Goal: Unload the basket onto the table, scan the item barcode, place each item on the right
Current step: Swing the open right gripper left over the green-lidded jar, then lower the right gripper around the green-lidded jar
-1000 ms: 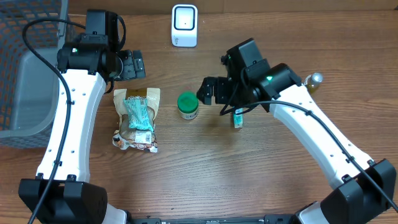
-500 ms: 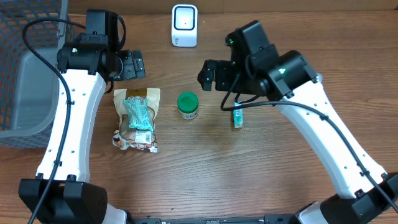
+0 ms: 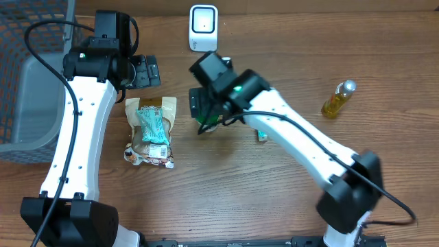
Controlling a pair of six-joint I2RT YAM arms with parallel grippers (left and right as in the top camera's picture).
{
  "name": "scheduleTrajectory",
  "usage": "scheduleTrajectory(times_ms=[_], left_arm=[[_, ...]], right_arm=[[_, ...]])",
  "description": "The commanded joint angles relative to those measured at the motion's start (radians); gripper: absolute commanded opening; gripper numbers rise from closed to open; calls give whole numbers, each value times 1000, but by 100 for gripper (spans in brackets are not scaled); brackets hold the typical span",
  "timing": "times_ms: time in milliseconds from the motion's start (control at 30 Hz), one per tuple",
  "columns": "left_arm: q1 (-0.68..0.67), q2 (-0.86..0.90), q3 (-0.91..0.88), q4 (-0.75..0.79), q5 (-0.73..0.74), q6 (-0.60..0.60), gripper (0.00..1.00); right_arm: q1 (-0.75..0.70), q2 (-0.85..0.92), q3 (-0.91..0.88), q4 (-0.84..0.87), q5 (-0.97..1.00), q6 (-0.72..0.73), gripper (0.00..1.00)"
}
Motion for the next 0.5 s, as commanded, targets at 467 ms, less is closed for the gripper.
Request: scheduleTrajectory(times_ms=[467], left_arm=[[-7, -3, 19, 4, -9, 19, 99]], right_arm=[[13, 208, 13, 102, 58, 14, 100]])
